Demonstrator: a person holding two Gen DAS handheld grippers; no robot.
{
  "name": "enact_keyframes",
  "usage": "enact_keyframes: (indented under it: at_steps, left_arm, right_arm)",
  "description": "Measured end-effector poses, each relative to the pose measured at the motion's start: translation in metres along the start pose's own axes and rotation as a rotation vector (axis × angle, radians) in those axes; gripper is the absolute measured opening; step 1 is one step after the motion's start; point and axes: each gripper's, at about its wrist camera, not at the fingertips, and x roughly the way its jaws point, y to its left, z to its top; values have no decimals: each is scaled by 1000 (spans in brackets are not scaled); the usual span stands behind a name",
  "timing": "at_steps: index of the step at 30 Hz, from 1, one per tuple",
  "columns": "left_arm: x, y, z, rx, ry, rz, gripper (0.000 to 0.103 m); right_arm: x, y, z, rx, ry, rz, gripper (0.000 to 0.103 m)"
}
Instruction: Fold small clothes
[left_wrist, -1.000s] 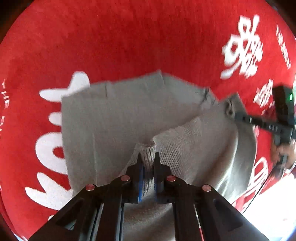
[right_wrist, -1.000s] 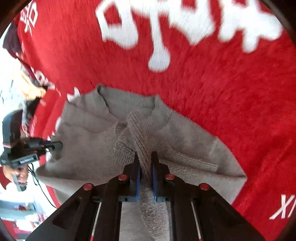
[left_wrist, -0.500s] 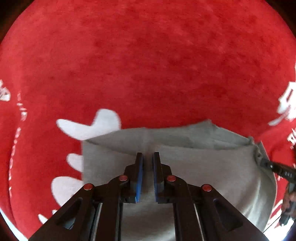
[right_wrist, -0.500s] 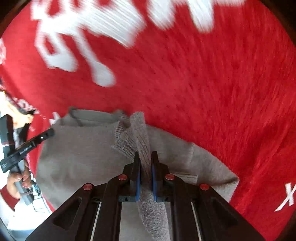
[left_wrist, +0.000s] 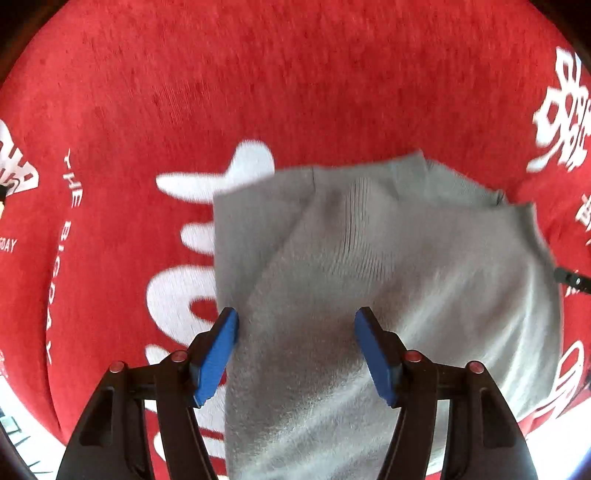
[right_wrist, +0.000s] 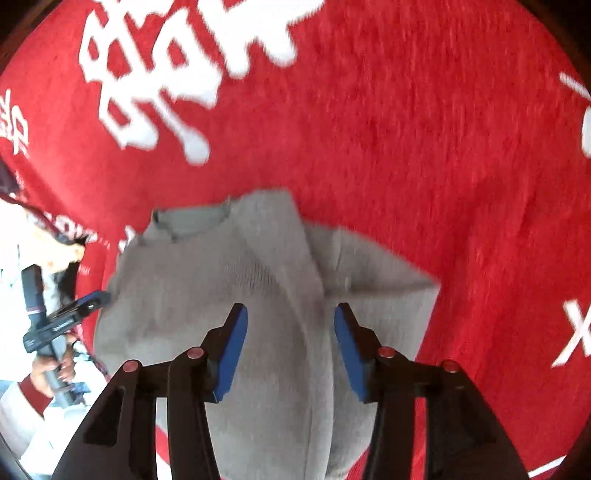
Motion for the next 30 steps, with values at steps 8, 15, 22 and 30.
enact_keyframes:
  at_steps: [8, 15, 22, 30]
  left_arm:
    - [-15, -1, -2, -28, -62, 66, 66]
    - [-45, 15, -37, -12, -9, 4, 66]
    - [-31, 31, -96, -88, 111, -50, 66]
    - [-11, 36, -127, -82, 127, 17, 66]
  right_arm:
    - [0, -6, 7, 38, -27, -121, 6]
    - [-32, -23, -39, 122, -6, 10, 50]
    - [-19, -14, -128, 147, 175, 49, 42]
    - [-6, -6, -136, 112, 215, -76, 6]
